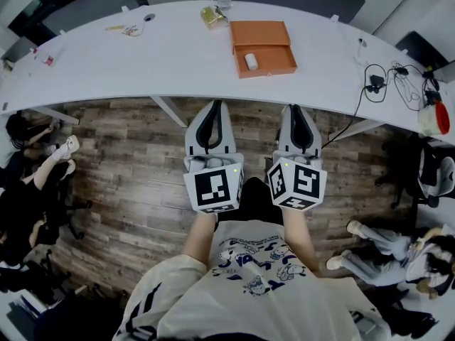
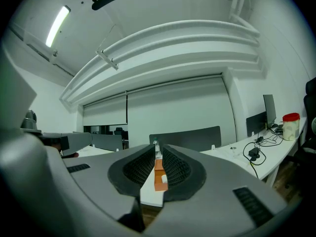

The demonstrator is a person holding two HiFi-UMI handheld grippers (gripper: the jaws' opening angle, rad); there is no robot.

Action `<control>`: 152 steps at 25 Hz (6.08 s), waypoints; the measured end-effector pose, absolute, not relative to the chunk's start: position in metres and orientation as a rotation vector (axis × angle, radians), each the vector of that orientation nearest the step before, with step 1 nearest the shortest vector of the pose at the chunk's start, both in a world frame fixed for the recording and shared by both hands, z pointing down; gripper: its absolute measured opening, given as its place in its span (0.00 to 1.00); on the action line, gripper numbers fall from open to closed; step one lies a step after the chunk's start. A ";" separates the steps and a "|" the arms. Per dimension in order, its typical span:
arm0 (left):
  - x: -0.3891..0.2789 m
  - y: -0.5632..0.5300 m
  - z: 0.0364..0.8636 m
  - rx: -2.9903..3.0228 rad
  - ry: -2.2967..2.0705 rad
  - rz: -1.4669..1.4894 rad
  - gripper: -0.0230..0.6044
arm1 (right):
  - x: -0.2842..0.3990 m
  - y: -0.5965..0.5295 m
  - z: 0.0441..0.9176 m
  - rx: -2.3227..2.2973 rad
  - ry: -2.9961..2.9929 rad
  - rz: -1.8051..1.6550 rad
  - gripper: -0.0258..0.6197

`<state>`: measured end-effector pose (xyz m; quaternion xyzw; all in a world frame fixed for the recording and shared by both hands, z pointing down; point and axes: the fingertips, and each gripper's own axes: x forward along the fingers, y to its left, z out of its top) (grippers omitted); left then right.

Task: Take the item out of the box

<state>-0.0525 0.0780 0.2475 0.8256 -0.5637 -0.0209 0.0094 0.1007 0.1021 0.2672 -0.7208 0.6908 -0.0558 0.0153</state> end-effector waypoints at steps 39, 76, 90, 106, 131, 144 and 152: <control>-0.011 -0.132 0.280 2.382 -1.914 0.044 0.07 | 0.146 -0.131 0.302 -2.123 2.330 -0.325 0.13; -0.011 -0.244 0.355 2.248 -1.857 0.213 0.07 | 0.146 -0.244 0.383 -2.153 2.470 -0.590 0.14; -0.013 -0.278 0.399 2.212 -1.759 0.293 0.07 | 0.141 -0.268 0.424 -2.230 2.507 -0.709 0.14; -0.003 -0.291 0.441 2.180 -1.651 0.367 0.07 | 0.136 -0.274 0.465 -2.270 2.540 -0.882 0.20; 0.005 -0.291 0.489 2.156 -1.512 0.441 0.07 | 0.125 -0.261 0.527 -2.337 2.620 -1.207 0.32; 0.002 -0.293 0.501 2.145 -1.493 0.467 0.07 | 0.124 -0.256 0.550 -2.317 2.660 -1.403 0.36; 0.000 -0.294 0.508 2.128 -1.483 0.473 0.07 | 0.123 -0.253 0.560 -2.314 2.680 -1.503 0.37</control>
